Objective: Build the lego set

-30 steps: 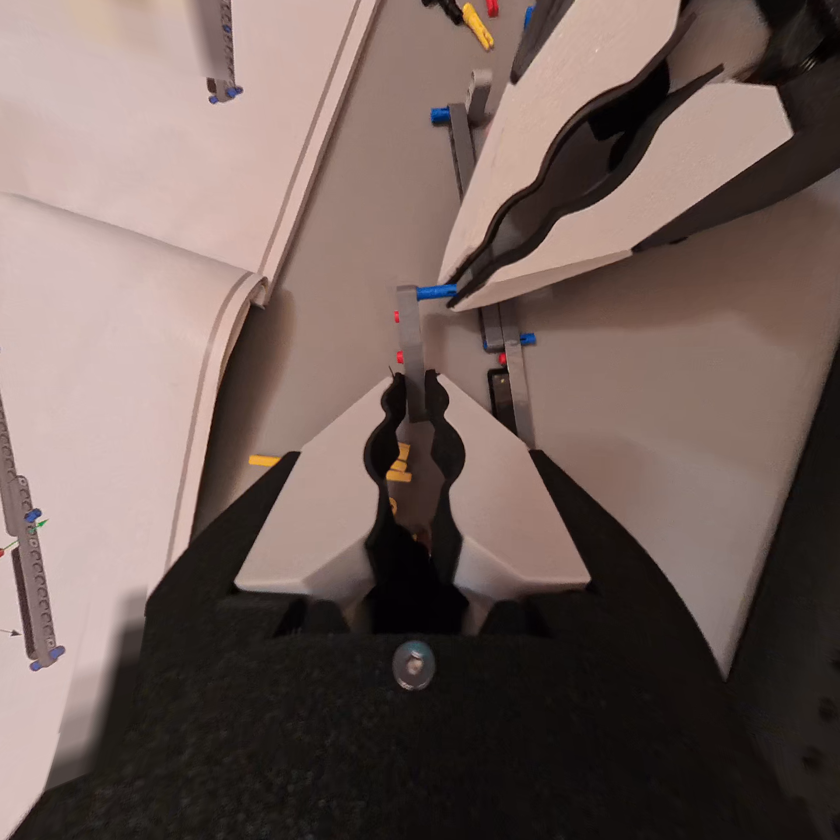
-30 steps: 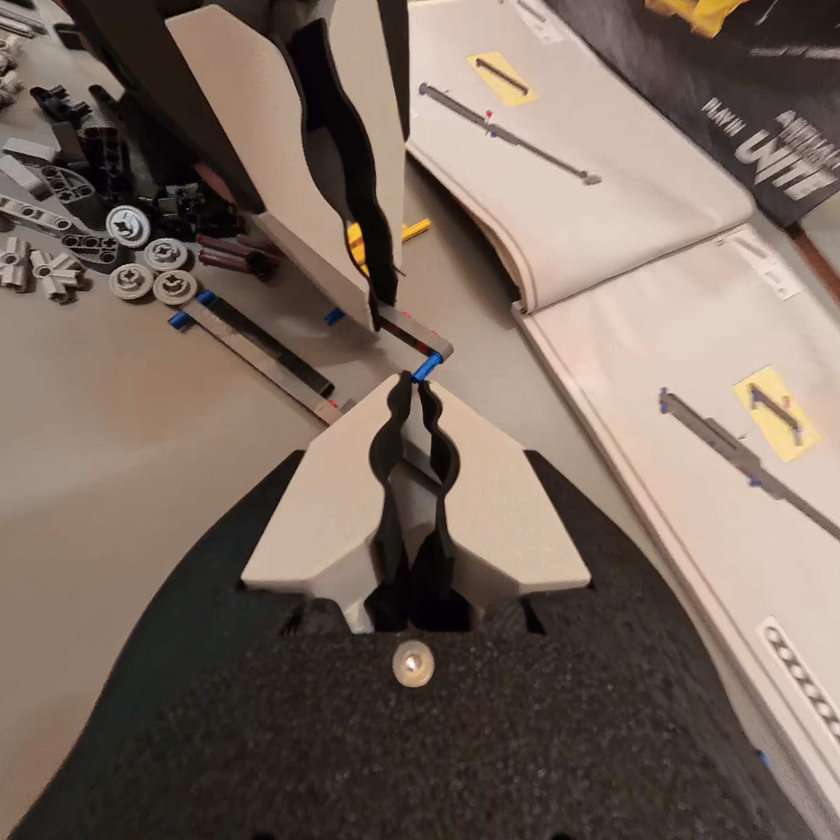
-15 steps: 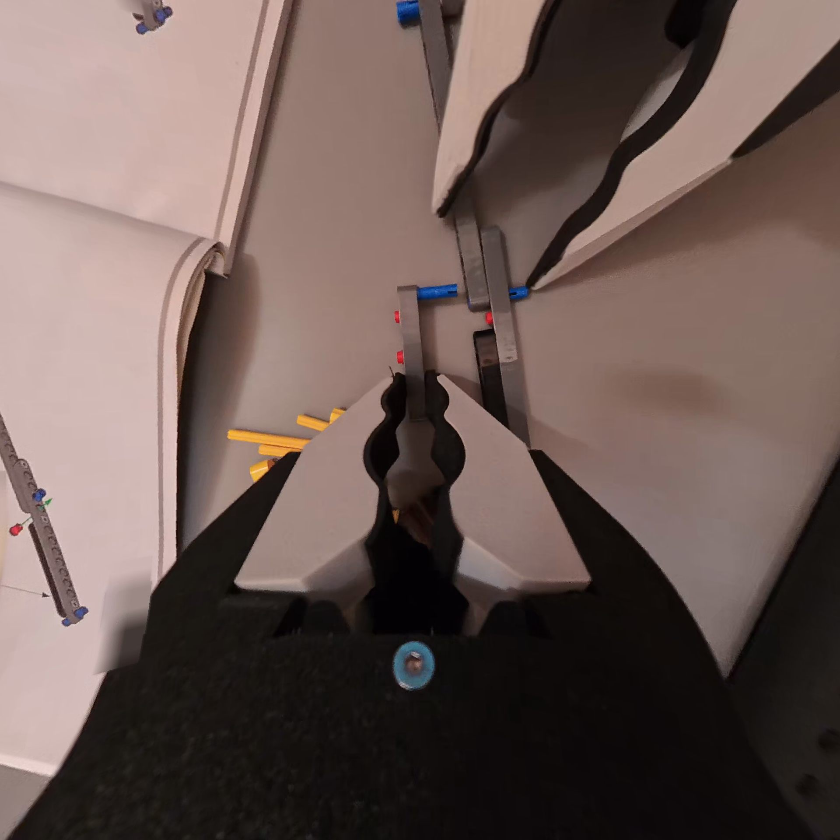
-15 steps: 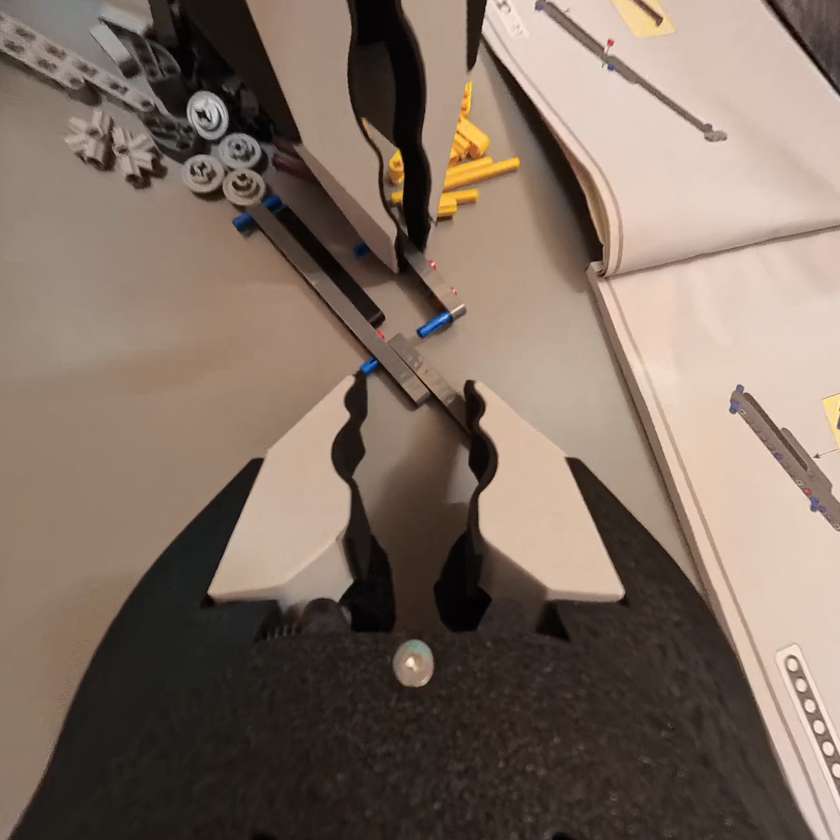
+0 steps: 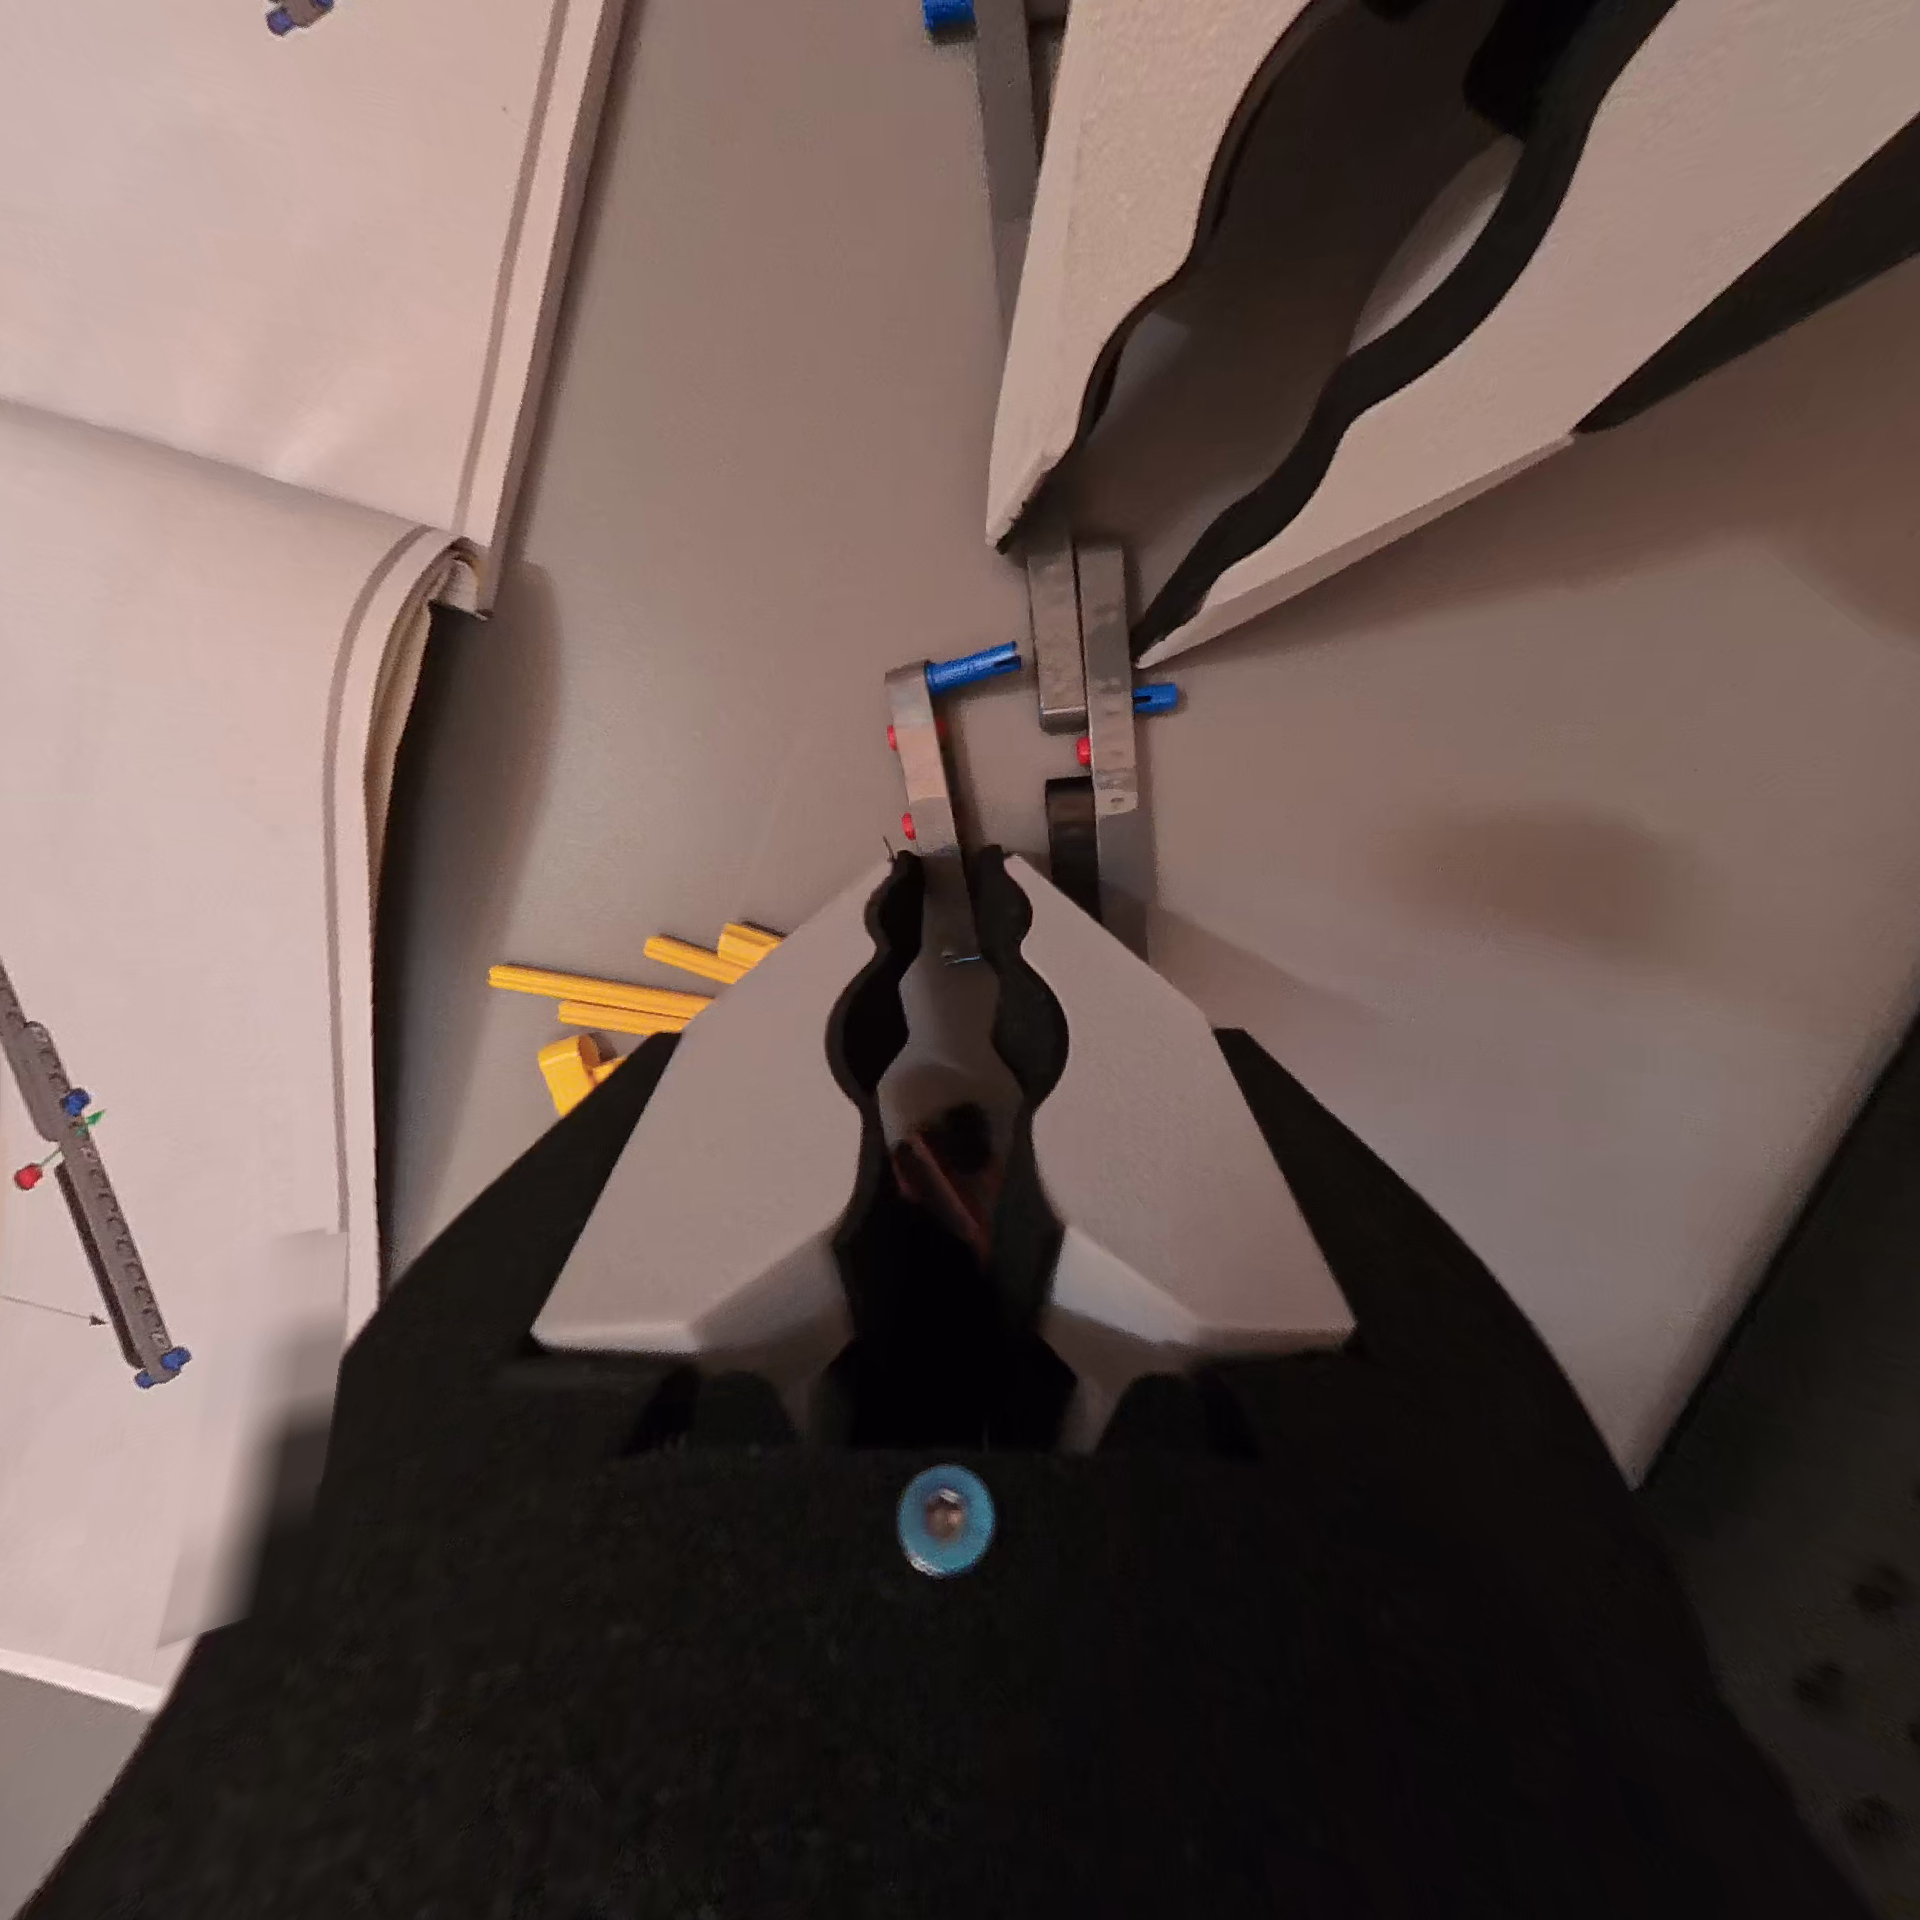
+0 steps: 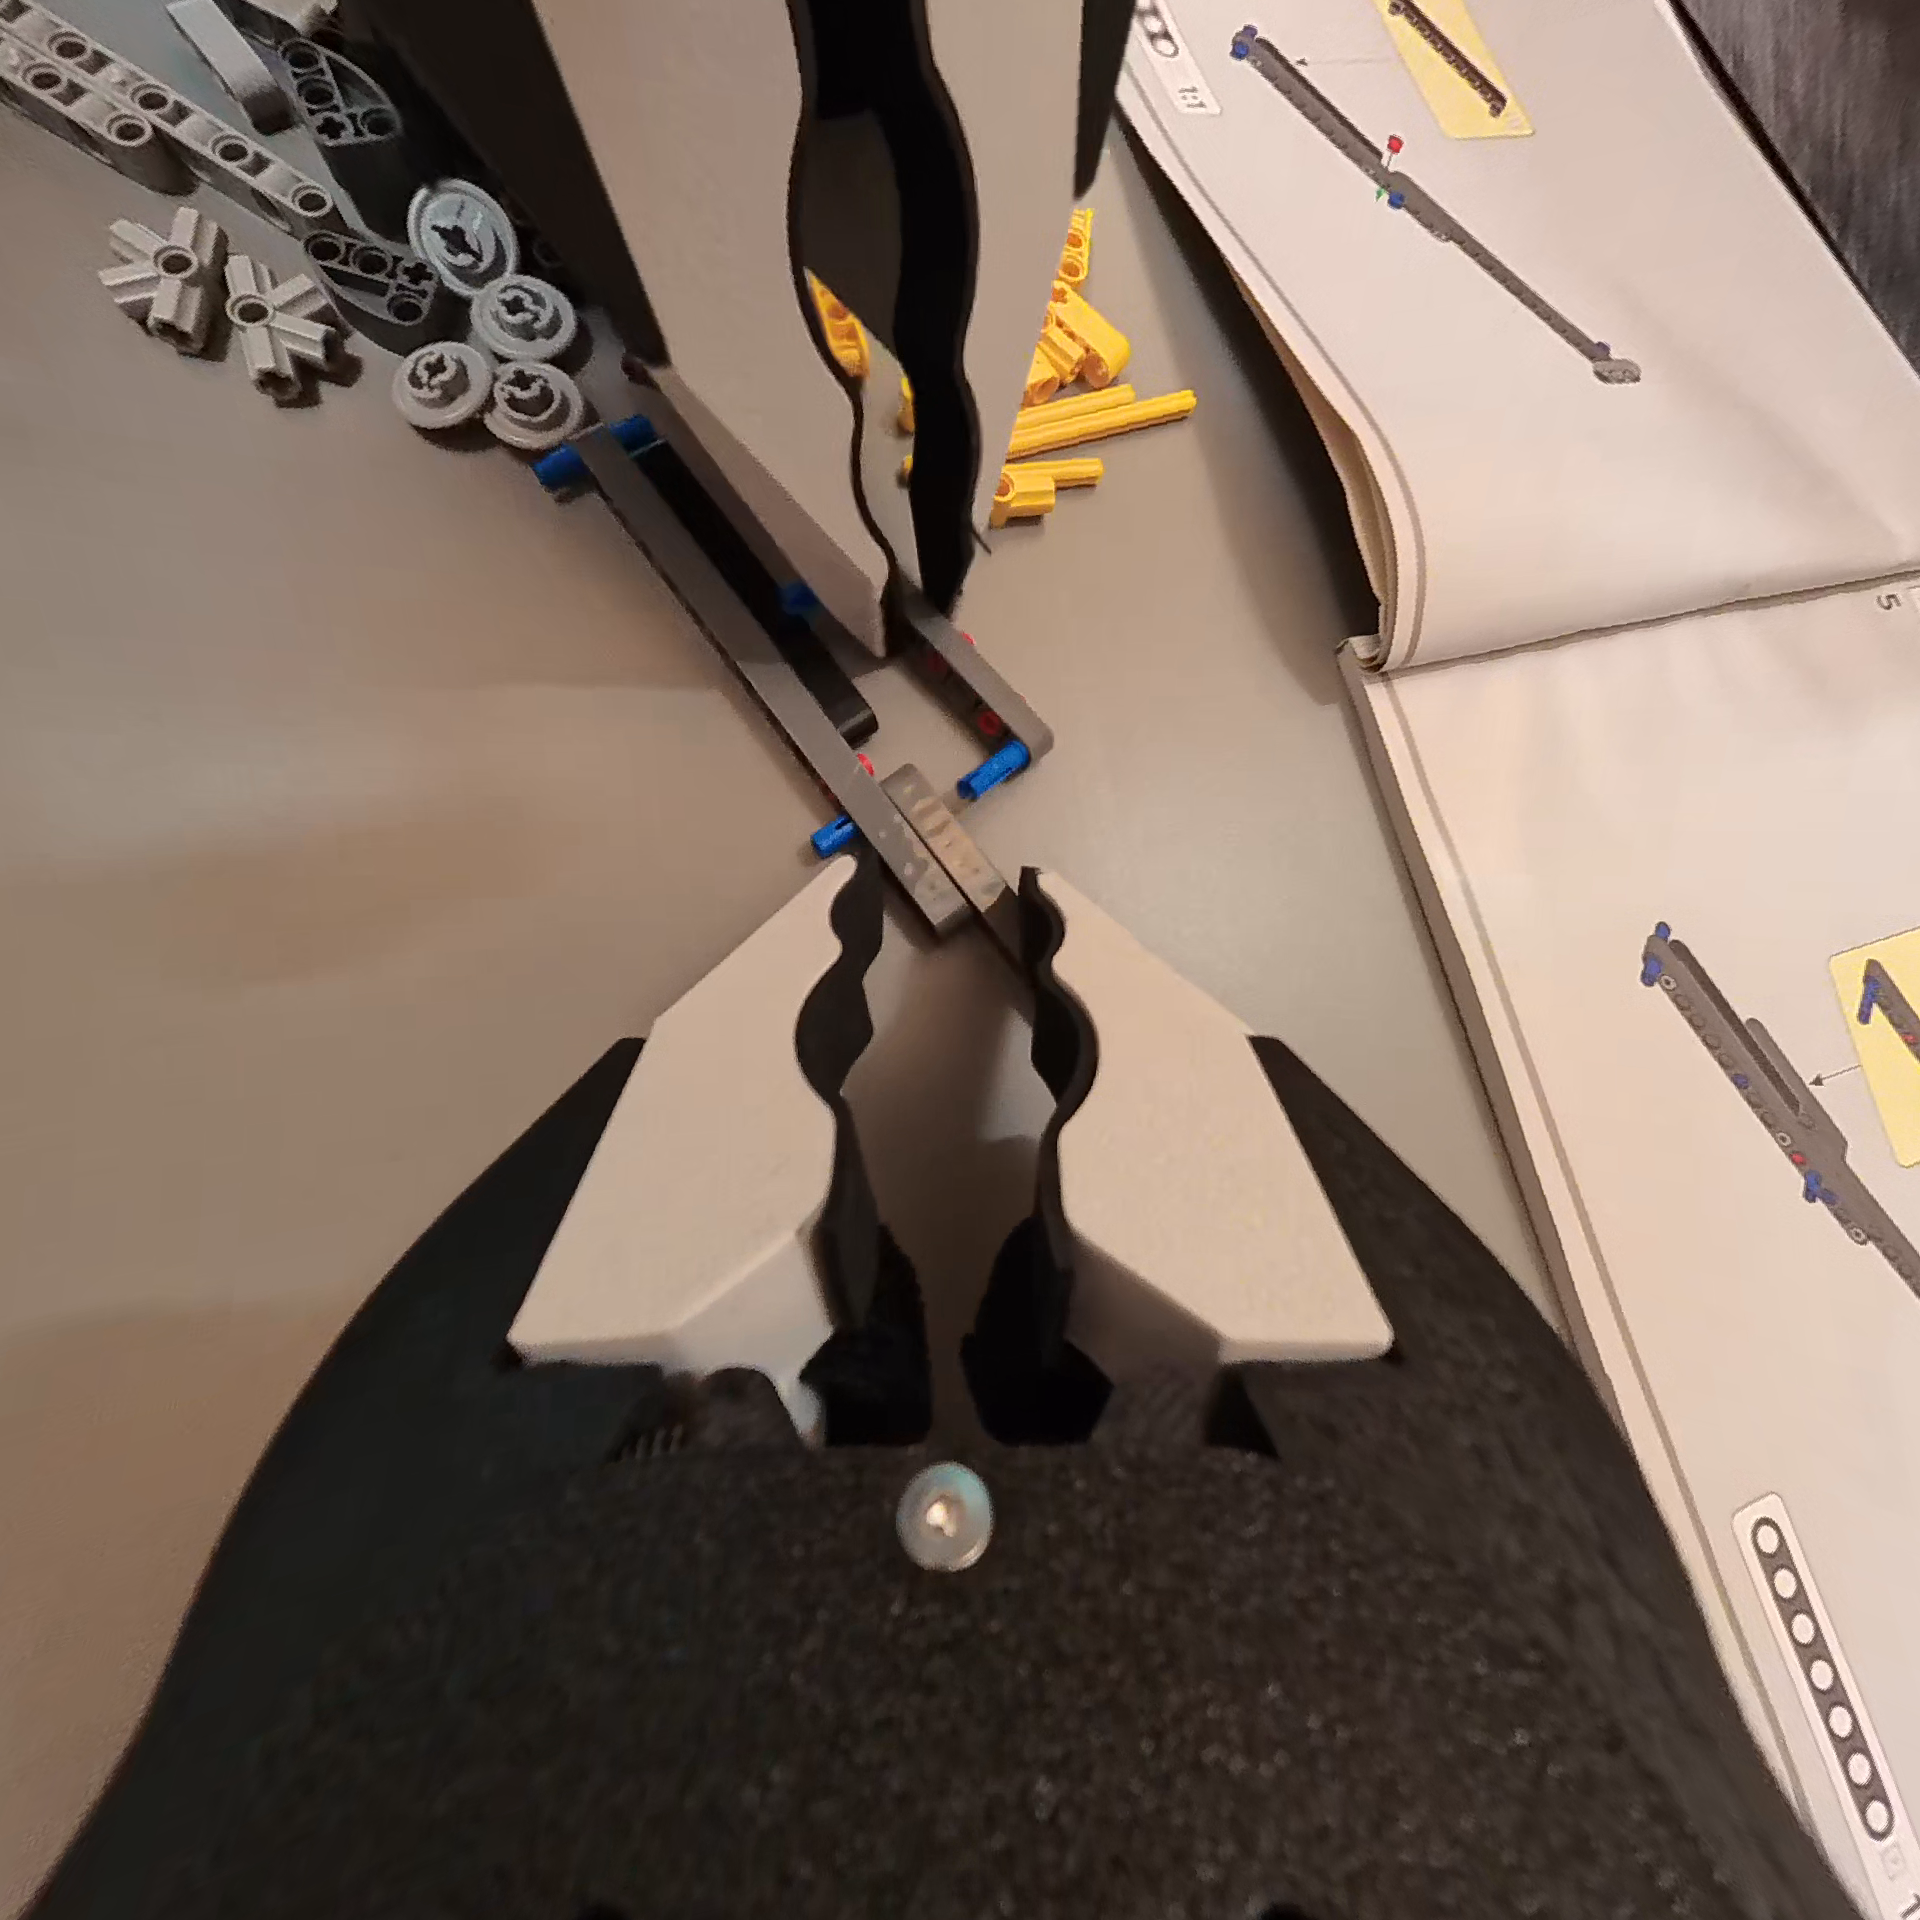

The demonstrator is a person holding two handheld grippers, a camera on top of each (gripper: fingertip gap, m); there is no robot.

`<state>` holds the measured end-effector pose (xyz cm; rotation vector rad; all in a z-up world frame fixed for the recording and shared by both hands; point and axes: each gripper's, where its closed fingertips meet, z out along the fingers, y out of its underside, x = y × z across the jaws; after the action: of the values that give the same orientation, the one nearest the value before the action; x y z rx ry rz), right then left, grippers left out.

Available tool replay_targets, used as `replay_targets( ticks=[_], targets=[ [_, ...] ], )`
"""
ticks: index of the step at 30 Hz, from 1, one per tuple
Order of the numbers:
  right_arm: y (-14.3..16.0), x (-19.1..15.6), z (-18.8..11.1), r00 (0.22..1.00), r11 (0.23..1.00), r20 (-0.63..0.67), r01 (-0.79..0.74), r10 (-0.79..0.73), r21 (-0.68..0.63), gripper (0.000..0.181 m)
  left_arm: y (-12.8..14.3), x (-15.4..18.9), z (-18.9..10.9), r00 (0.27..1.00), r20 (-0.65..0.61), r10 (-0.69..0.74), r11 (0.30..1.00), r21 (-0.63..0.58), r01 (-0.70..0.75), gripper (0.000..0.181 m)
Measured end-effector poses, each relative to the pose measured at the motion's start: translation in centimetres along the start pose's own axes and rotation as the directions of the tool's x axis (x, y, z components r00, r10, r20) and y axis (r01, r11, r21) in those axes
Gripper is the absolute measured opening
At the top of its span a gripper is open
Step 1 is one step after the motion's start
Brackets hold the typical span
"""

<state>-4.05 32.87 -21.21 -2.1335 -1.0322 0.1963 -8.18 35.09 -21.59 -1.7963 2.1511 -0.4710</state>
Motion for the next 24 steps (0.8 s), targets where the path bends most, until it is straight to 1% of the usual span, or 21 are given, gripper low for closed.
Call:
replay_targets(
  ticks=[7, 12, 19, 24],
  targets=[
    [0.1, 0.0, 0.0, 1.000, 1.000, -0.003, -0.012, 0.012, 0.002, 0.025, 0.2, -0.2, -0.1, 0.998, 0.008, 0.066, 0.998, -0.007, -0.066, 0.008],
    [0.4, 0.3, -0.3, 1.000, 1.000, -0.016, -0.014, 0.013, -0.023, 0.025, -0.1, -1.0, 0.1, 0.997, 0.042, 0.057, 0.998, 0.000, -0.058, 0.007],
    [1.1, 0.2, -1.0, 1.000, 0.998, 0.003, -0.027, 0.027, -0.051, 0.024, -0.8, -1.1, 0.4, 0.993, 0.051, 0.102, 0.995, -0.005, -0.102, 0.007],
    [1.4, 0.2, -1.3, 0.993, 0.989, 0.020, -0.117, 0.119, -0.093, 0.023, -1.3, -1.0, 0.6, 0.991, 0.056, 0.122, 0.993, -0.004, -0.122, 0.007]
  ],
)
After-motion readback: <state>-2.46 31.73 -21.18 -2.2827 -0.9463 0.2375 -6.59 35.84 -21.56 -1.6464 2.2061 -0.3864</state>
